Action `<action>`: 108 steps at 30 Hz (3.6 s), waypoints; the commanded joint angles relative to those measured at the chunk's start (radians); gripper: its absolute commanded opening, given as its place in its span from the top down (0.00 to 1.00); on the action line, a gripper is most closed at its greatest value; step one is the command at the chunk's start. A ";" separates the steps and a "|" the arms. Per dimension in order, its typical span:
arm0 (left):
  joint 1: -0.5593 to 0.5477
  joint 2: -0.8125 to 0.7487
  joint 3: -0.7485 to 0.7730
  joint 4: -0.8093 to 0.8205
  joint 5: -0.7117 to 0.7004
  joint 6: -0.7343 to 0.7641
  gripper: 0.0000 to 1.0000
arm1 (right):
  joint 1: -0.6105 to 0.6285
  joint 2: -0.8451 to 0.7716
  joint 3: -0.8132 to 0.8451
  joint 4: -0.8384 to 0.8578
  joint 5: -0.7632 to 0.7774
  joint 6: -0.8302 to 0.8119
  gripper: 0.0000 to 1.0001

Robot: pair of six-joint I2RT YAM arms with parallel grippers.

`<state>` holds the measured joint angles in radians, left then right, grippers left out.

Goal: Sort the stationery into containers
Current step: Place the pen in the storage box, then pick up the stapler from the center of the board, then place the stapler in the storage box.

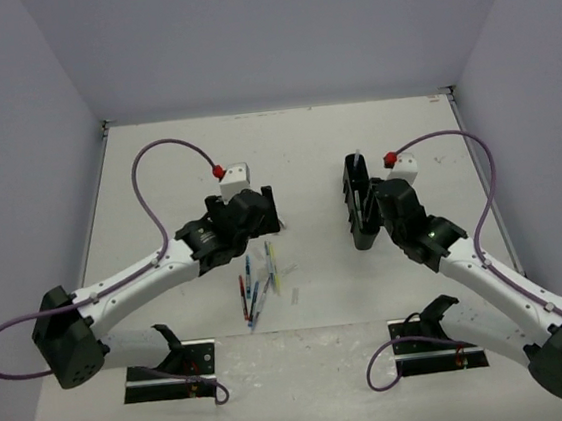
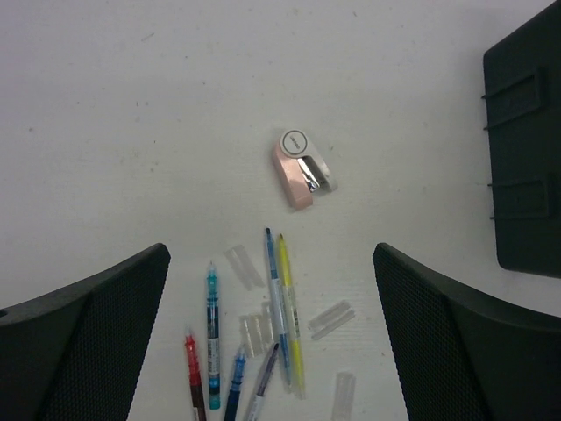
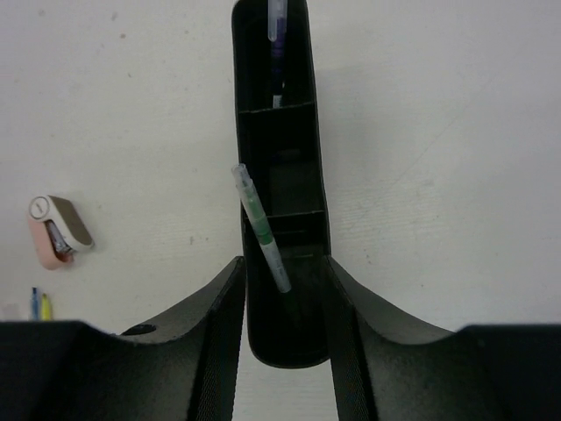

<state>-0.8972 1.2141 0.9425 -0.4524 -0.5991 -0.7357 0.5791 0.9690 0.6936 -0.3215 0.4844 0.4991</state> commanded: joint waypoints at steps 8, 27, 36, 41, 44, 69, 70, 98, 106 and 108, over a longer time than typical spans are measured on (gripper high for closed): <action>0.021 0.696 0.556 -0.371 -0.060 -0.360 0.04 | -0.004 -0.164 0.164 -0.157 -0.076 -0.039 0.44; 0.076 0.809 0.419 -0.112 0.033 -0.287 0.70 | -0.004 -0.160 0.174 -0.131 -0.234 -0.058 0.44; 0.064 0.602 0.225 0.261 0.131 0.095 1.00 | -0.015 -0.118 0.204 -0.086 -0.430 -0.017 0.41; 0.062 0.231 -0.176 0.876 0.433 0.406 1.00 | -0.068 -0.028 0.319 -0.064 -0.671 0.081 0.24; 0.055 0.105 -0.343 1.108 0.556 0.495 1.00 | -0.062 0.027 0.336 -0.002 -0.742 0.116 0.17; 0.049 0.016 -0.353 1.155 0.738 0.464 0.00 | 0.039 0.195 0.304 0.068 -0.639 0.075 1.00; 0.050 0.014 -0.323 1.082 0.687 0.466 0.00 | 0.014 0.182 0.301 0.044 -0.598 0.068 1.00; 0.050 -0.237 -0.306 0.608 0.477 0.345 0.00 | -0.263 0.302 0.198 0.193 -0.339 -0.226 1.00; 0.050 -0.253 -0.316 0.600 0.475 0.348 0.00 | -0.263 0.322 0.164 0.208 -0.368 -0.206 1.00; 0.049 -0.250 -0.316 0.600 0.475 0.349 0.00 | -0.263 0.325 0.164 0.204 -0.362 -0.204 1.00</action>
<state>-0.8490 0.9765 0.6355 0.1403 -0.1342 -0.3835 0.3195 1.2867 0.8599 -0.1705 0.1320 0.2943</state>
